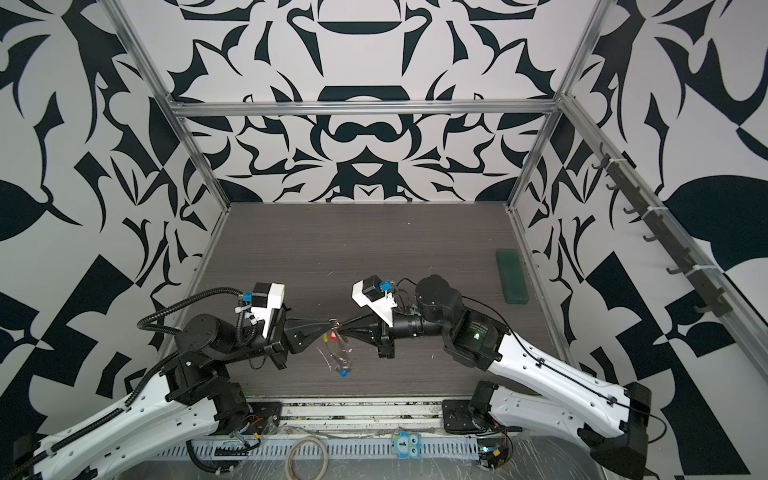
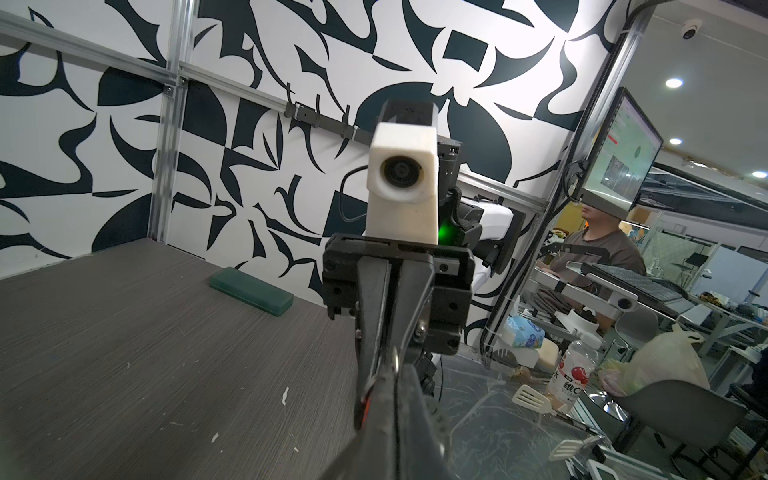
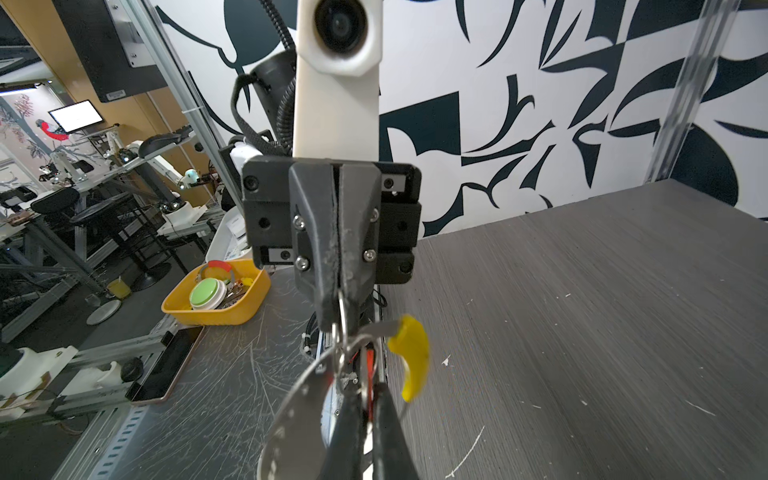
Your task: Remove the keys from the keyring
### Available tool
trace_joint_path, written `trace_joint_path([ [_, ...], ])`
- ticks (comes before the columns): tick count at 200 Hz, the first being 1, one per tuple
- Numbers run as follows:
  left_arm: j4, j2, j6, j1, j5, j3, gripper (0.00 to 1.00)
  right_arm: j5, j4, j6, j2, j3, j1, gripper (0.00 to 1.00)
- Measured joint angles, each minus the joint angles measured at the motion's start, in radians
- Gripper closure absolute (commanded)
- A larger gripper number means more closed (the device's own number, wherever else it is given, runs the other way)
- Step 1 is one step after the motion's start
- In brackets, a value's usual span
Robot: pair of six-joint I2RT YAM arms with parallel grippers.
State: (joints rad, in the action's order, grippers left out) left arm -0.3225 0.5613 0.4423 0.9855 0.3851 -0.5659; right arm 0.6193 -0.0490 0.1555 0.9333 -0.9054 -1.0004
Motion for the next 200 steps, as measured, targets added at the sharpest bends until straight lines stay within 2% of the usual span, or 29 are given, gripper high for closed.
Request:
trace_joint_path([
  [75, 0.005, -0.032, 0.005, 0.0, -0.003, 0.019, 1.0, -0.043, -0.001, -0.001, 0.016, 0.005, -0.055, 1.0],
  [92, 0.018, -0.036, 0.003, 0.0, -0.003, 0.019, 1.0, -0.068, -0.01, -0.001, 0.01, 0.008, -0.057, 0.89],
  [113, 0.023, -0.042, 0.002, 0.0, -0.003, 0.019, 1.0, -0.111, -0.047, -0.011, -0.021, 0.008, -0.06, 0.67],
  [130, 0.023, -0.051, 0.002, 0.0, -0.004, 0.019, 1.0, -0.139, -0.075, -0.003, -0.063, 0.008, -0.061, 0.6],
  [162, 0.021, -0.056, -0.001, 0.0, -0.006, 0.019, 1.0, -0.165, -0.059, 0.004, -0.119, 0.004, -0.061, 0.56],
  [200, 0.019, -0.042, -0.001, 0.0, -0.007, 0.019, 1.0, -0.16, 0.035, 0.048, -0.064, -0.018, -0.062, 0.57],
])
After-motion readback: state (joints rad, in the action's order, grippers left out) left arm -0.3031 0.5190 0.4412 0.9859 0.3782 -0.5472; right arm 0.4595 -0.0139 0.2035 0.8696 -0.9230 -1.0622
